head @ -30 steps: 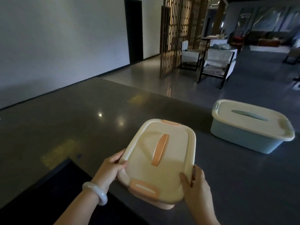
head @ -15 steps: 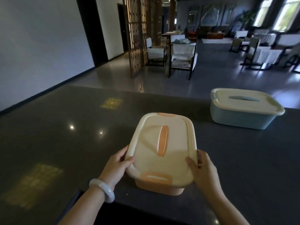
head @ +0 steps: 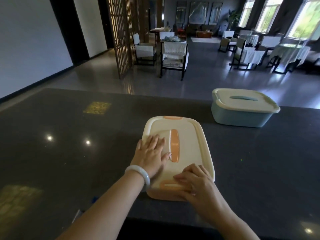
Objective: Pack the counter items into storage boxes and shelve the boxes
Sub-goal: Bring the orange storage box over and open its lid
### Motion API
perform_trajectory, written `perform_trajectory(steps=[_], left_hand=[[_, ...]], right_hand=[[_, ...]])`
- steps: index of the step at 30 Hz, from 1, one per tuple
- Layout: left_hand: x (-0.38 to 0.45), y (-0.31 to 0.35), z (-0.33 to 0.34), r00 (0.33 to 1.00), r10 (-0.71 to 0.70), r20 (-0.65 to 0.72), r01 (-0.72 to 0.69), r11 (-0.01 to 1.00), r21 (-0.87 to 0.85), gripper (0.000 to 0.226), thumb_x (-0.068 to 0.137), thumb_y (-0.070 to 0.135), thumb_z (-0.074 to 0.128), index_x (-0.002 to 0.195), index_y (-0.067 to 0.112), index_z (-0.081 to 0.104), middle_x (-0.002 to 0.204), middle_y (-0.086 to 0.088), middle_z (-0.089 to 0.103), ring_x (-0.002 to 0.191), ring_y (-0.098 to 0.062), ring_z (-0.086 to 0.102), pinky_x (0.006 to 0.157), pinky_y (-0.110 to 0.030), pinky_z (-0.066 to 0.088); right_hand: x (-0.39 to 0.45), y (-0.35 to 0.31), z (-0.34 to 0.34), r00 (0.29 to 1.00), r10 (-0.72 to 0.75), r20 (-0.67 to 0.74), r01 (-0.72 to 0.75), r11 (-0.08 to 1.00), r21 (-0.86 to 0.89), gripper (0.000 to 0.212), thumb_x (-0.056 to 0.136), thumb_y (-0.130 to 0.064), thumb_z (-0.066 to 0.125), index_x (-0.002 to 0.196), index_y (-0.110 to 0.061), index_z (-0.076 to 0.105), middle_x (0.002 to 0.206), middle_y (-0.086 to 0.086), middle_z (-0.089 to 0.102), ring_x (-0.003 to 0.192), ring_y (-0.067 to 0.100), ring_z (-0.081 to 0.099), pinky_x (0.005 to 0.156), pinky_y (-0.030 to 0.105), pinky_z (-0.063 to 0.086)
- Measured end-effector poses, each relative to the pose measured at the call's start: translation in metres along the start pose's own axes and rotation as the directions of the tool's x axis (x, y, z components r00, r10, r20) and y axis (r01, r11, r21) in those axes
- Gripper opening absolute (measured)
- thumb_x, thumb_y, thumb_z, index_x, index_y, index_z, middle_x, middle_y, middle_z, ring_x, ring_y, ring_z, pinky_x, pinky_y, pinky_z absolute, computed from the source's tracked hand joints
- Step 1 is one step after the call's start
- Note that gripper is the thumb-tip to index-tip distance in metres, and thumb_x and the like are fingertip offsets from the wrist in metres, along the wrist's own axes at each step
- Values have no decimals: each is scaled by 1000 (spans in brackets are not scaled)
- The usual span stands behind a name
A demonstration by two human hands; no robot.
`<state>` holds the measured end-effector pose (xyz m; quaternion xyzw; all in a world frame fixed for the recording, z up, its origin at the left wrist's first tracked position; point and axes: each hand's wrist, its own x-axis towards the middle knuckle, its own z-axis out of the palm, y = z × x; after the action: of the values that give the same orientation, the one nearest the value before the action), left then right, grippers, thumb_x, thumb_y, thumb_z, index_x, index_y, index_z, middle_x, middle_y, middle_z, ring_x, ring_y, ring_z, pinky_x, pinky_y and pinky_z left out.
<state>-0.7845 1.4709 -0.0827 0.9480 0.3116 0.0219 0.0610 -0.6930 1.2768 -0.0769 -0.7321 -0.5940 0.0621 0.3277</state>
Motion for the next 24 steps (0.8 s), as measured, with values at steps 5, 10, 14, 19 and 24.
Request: perform_trajectory(steps=[5, 10, 14, 19, 24], left_hand=[[1, 0, 5, 1000, -17, -8, 17, 1000, -3, 66, 97, 59, 11, 154, 27, 1, 163, 2, -6, 149, -17, -9, 120, -49, -3], [0, 1, 7, 1000, -18, -16, 18, 1000, -26, 65, 97, 58, 10, 154, 29, -1, 162, 4, -8, 148, -16, -11, 119, -49, -5], [0, 1, 8, 1000, -21, -14, 21, 1000, -20, 65, 97, 59, 9, 154, 29, -3, 162, 3, -8, 148, -17, -12, 119, -49, -5], [1, 2, 4, 999, -18, 27, 19, 1000, -24, 65, 97, 59, 12, 154, 29, -2, 162, 3, -9, 148, -18, -12, 118, -49, -7], [20, 1, -17, 1000, -17, -15, 17, 999, -43, 54, 97, 57, 25, 143, 29, 34, 153, 3, 24, 144, -21, 18, 117, -59, 2]], right_hand=[[4, -4, 0, 995, 97, -2, -97, 993, 61, 25, 67, -28, 84, 84, -27, 66, 87, -18, 54, 94, 0, 48, 77, 12, 40], [11, -9, -4, 980, 183, 75, -190, 976, 106, 28, 67, -21, 84, 80, -25, 59, 85, -13, 52, 81, 3, 49, 69, 12, 39], [1, -13, 0, 998, 62, 30, -65, 991, 120, 28, 70, -19, 83, 79, -18, 57, 83, -13, 50, 79, 6, 51, 66, 17, 44], [-1, -5, -6, 998, 39, 46, -47, 979, 201, 25, 70, -22, 84, 83, -26, 63, 85, -14, 54, 84, 8, 55, 70, 14, 46], [19, 12, -22, 981, 189, 34, -191, 950, 249, 20, 73, -24, 80, 82, -33, 65, 85, -15, 60, 78, 6, 56, 68, 11, 43]])
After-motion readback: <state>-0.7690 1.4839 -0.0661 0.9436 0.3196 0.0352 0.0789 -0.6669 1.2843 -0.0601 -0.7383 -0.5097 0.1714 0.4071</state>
